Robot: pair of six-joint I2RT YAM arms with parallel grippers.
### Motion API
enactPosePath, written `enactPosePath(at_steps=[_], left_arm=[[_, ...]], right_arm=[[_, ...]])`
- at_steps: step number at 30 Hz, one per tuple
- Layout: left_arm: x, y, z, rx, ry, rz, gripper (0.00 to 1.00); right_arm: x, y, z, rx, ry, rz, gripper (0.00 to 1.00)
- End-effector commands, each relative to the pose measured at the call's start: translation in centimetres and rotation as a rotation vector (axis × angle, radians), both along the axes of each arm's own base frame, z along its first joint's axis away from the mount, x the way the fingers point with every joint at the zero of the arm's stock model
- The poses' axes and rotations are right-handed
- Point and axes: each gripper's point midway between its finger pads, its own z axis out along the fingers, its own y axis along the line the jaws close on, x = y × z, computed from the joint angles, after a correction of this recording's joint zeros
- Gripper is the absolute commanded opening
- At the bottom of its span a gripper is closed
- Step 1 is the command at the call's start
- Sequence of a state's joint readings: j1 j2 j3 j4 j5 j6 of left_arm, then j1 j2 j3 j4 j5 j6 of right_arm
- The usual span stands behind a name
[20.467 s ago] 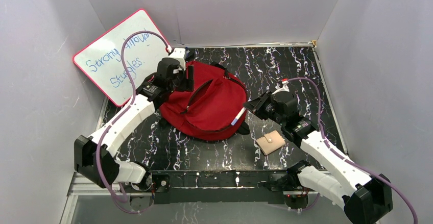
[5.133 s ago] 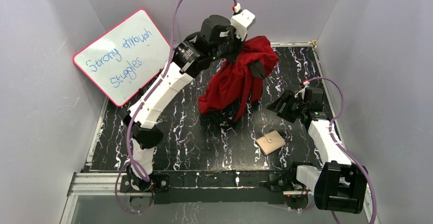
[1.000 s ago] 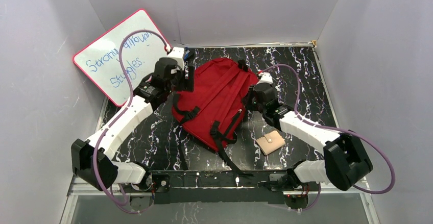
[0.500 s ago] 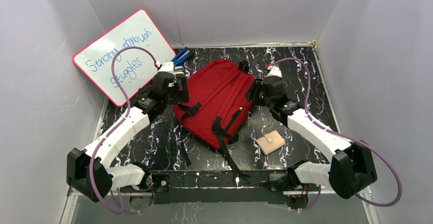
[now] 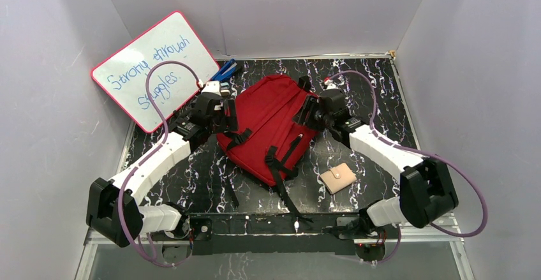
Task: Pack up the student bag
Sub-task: Adjust the student bag at the center of the board.
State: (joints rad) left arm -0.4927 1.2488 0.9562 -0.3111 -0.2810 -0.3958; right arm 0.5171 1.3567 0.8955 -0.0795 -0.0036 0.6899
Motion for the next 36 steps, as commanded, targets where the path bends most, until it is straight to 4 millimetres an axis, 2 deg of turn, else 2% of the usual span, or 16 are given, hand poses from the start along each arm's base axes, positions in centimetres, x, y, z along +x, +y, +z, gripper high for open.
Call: enactPosePath(at_steps=[1,11,14,16,21,24,31,36], left_arm=[[0.1,0.2,0.4,-0.014,-0.023,0.015,0.88],[-0.7,-0.2,-2.7,-0.032,0.043,0.011,0.88],[-0.8,-0.1,-3.4,-0.029,0.055,0.011,0.88],[-0.9,-0.1,-3.7,-0.026,0.062,0.008,0.88],[-0.9,-0.3,-3.6,-0.027,0.066,0.002,0.88],[-0.7,-0.2,-3.2,-0.021,0.056,0.001,0.88],[-0.2,0.2,-1.0,-0.012,-0.005,0.009,0.88],[0.2,-0.4,0.6,-0.033,-0.037,-0.018,0.88]], right_arm=[[1.6,1.8,2.1,0.094,-0.048,0.008,0.61],[1.9,4.6,0.0,0.194,0.022,0.078,0.62],[2.1,4.7,-0.6,0.195,0.029,0.076,0.59],[2.3,4.4,-0.7,0.186,0.016,0.063,0.52],[2.5,2.7,-0.8,0.144,-0.035,0.002,0.18],[2.2,1.6,-0.2,0.115,-0.073,-0.026,0.02],[0.8,-3.0,1.8,-0.024,-0.156,-0.126,0.0],[-0.5,-7.0,1.5,-0.194,-0.169,-0.178,0.0]])
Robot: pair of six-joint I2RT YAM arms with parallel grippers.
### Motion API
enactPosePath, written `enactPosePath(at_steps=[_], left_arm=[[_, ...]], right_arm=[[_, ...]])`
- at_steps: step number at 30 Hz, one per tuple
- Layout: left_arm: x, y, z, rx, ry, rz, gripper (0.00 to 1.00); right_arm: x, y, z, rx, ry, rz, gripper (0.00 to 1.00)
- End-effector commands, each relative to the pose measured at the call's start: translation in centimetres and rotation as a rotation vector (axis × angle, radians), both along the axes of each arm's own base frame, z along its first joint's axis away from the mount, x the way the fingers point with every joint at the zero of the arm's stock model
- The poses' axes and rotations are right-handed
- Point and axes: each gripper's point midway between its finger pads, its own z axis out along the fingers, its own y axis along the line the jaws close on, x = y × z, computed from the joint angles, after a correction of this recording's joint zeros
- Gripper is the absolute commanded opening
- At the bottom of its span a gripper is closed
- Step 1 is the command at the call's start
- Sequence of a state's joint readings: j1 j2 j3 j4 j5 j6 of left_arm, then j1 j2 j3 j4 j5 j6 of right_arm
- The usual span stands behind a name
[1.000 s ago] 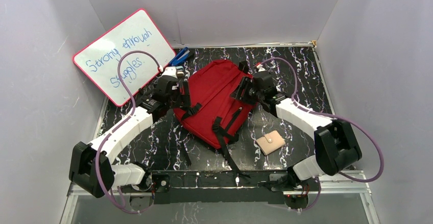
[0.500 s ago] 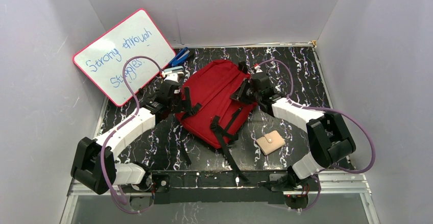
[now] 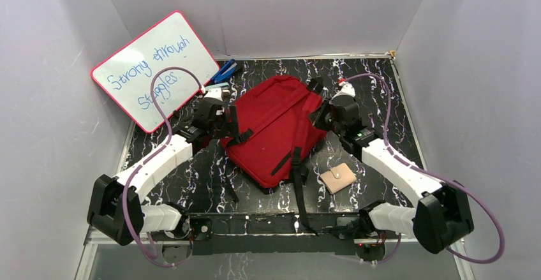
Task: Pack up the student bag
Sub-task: Adjust the student bag at the center of the board.
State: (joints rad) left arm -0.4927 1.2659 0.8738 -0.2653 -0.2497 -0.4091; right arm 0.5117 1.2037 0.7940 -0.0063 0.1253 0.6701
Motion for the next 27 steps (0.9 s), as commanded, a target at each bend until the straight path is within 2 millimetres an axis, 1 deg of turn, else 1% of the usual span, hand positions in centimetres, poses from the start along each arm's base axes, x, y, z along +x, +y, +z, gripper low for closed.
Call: enactPosePath(at_steps=[1,4,6,10,11,13,14,17,20,22,23,25,27], left_arm=[[1.2,-0.5,4.1,-0.038,-0.097,-0.015,0.88],[1.2,-1.6,4.5,-0.068,-0.097,-0.071,0.88],[1.2,-2.3,4.7,-0.092,-0.098,-0.104,0.87],[0.8,-4.1,5.1,-0.147,-0.094,-0.193,0.87],[0.6,-4.5,5.2,-0.161,-0.091,-0.214,0.87],[0.2,-5.4,5.3,-0.193,-0.079,-0.261,0.87],[0.0,-5.9,5.3,-0.207,-0.074,-0.28,0.87],[-0.5,-6.8,5.3,-0.215,-0.073,-0.324,0.87],[-1.0,-7.7,5.4,-0.185,-0.086,-0.359,0.87],[-1.5,-8.7,5.6,-0.157,-0.102,-0.392,0.87],[-1.5,-9.1,5.7,-0.137,-0.114,-0.397,0.87],[-1.9,-10.2,5.9,-0.126,-0.12,-0.416,0.87],[-2.3,-11.4,5.7,-0.133,-0.114,-0.421,0.86]], right_arm=[[-0.7,-4.9,-1.3,-0.211,-0.006,-0.102,0.0],[-0.6,-6.9,-2.2,-0.303,0.01,-0.142,0.0],[-0.2,-8.1,-2.7,-0.368,0.014,-0.175,0.0],[0.8,-9.7,-3.1,-0.495,0.047,-0.221,0.0],[1.0,-10.1,-3.1,-0.522,0.06,-0.234,0.07],[1.4,-10.3,-2.7,-0.555,0.07,-0.242,0.35],[1.4,-10.3,-2.4,-0.556,0.067,-0.243,0.4],[1.6,-9.7,-0.6,-0.506,0.023,-0.232,0.46],[1.4,-9.2,1.3,-0.453,-0.028,-0.219,0.47],[1.1,-8.4,2.6,-0.404,-0.06,-0.18,0.47],[0.8,-7.6,3.1,-0.373,-0.078,-0.141,0.45],[0.0,-5.2,4.1,-0.275,-0.11,-0.019,0.41],[-1.2,-2.4,4.2,-0.17,-0.102,0.113,0.41]])
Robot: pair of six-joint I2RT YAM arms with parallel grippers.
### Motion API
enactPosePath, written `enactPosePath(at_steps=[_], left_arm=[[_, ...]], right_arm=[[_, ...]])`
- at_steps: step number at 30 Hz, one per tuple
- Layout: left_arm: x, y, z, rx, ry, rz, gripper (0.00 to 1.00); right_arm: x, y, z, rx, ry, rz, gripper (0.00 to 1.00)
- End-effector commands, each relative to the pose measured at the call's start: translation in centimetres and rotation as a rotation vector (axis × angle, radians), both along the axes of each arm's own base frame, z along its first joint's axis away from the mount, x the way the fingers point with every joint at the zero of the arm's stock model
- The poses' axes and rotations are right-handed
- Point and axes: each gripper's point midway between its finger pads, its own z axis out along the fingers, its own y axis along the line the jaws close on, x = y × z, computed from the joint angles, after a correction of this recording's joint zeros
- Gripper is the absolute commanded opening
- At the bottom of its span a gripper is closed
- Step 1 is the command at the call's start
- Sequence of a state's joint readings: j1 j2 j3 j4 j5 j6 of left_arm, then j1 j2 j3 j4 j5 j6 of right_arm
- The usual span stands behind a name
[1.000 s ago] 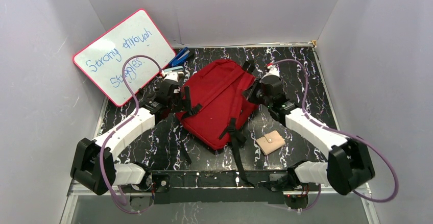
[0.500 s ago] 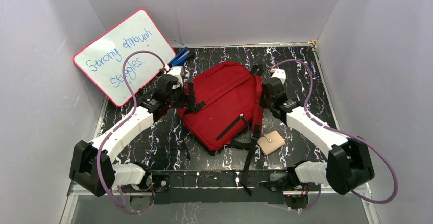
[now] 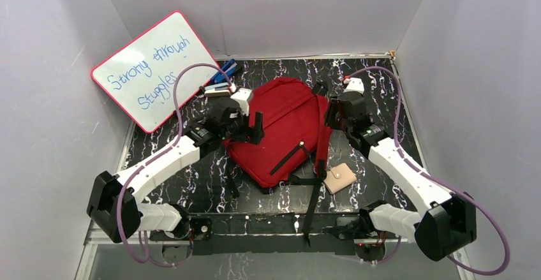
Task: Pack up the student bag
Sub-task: Adjust the student bag at the center of the board.
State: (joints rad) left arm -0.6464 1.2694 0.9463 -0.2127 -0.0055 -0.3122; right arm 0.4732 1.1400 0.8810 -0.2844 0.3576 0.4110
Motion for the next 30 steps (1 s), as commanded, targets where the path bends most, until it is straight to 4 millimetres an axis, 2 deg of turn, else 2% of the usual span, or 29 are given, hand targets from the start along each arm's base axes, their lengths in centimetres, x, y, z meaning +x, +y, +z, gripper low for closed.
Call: enactPosePath(at_steps=[1,3,6,8,11,14,19,25,30], left_arm=[[0.4,-2.5,2.0,-0.015,-0.067,-0.009,0.85],[0.4,-3.2,1.2,-0.009,-0.061,0.004,0.83],[0.6,-3.7,0.0,0.002,-0.048,0.019,0.83],[0.9,-4.1,-0.2,0.004,-0.043,0.016,0.83],[1.6,-5.1,0.3,0.001,-0.059,-0.014,0.83],[2.9,-6.4,1.1,0.007,-0.09,-0.044,0.85],[5.5,-9.1,0.4,0.049,-0.103,-0.105,0.86],[8.0,-10.1,-2.0,0.134,-0.109,-0.108,0.86],[8.2,-10.3,-4.4,0.156,-0.077,-0.105,0.87]], right_arm=[[-1.3,6.1,3.7,0.248,-0.034,0.271,0.41],[-2.7,7.6,2.5,0.325,0.066,0.314,0.41],[-4.2,8.2,0.3,0.36,0.179,0.331,0.42],[-5.1,8.0,-1.1,0.348,0.24,0.33,0.46],[-6.4,7.7,-1.9,0.337,0.299,0.337,0.5],[-7.7,7.4,-2.4,0.334,0.351,0.35,0.53],[-9.7,6.9,-3.9,0.332,0.428,0.35,0.55],[-10.7,6.6,-5.8,0.333,0.474,0.341,0.57],[-10.1,7.4,-6.4,0.365,0.453,0.36,0.58]])
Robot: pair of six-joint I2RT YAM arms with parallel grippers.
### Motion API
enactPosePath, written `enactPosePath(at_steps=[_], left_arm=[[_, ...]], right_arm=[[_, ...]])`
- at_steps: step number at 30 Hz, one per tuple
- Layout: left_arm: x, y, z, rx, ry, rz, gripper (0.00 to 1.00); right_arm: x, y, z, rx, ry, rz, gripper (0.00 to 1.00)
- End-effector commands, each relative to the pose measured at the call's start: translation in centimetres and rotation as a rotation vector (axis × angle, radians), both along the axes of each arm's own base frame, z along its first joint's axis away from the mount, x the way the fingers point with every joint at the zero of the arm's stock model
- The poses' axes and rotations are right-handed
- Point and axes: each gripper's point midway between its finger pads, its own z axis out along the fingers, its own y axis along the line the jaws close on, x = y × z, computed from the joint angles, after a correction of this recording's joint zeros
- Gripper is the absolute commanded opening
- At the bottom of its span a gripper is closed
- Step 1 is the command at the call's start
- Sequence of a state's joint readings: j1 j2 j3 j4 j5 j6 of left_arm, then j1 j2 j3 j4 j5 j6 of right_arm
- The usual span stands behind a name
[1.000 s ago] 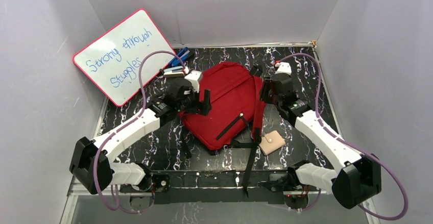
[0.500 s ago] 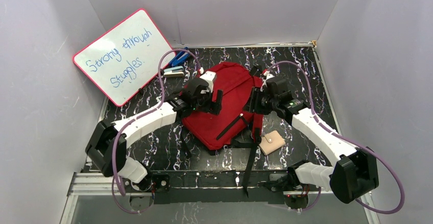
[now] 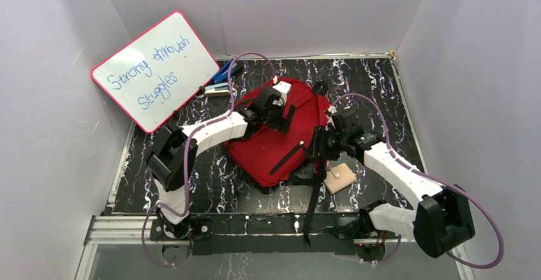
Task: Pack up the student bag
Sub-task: Adjust the student bag at the center of the board.
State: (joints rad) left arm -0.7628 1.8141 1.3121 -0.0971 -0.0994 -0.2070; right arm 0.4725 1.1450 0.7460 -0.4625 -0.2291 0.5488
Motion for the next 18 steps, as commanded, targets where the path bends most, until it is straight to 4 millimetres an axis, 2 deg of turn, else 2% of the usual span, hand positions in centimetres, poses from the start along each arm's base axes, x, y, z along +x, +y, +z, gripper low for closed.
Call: enactPosePath(at_steps=[1,6,11,15,18], left_arm=[[0.8,-0.2,0.2,0.005,-0.03,0.005,0.86],[0.1,0.5,-1.5,0.02,0.01,0.018,0.87],[-0.1,1.0,-1.9,0.016,0.023,0.03,0.87],[-0.1,1.2,-1.9,0.02,0.022,0.035,0.87],[0.0,1.4,-2.0,0.03,0.019,0.037,0.87]], right_arm=[[1.1,1.3,0.8,0.07,-0.051,0.014,0.58],[2.2,1.8,0.5,0.072,-0.062,0.016,0.58],[2.9,2.4,0.1,0.084,-0.071,0.034,0.53],[3.0,2.7,-0.1,0.087,-0.064,0.046,0.47],[3.0,3.0,0.2,0.104,-0.072,0.057,0.4]])
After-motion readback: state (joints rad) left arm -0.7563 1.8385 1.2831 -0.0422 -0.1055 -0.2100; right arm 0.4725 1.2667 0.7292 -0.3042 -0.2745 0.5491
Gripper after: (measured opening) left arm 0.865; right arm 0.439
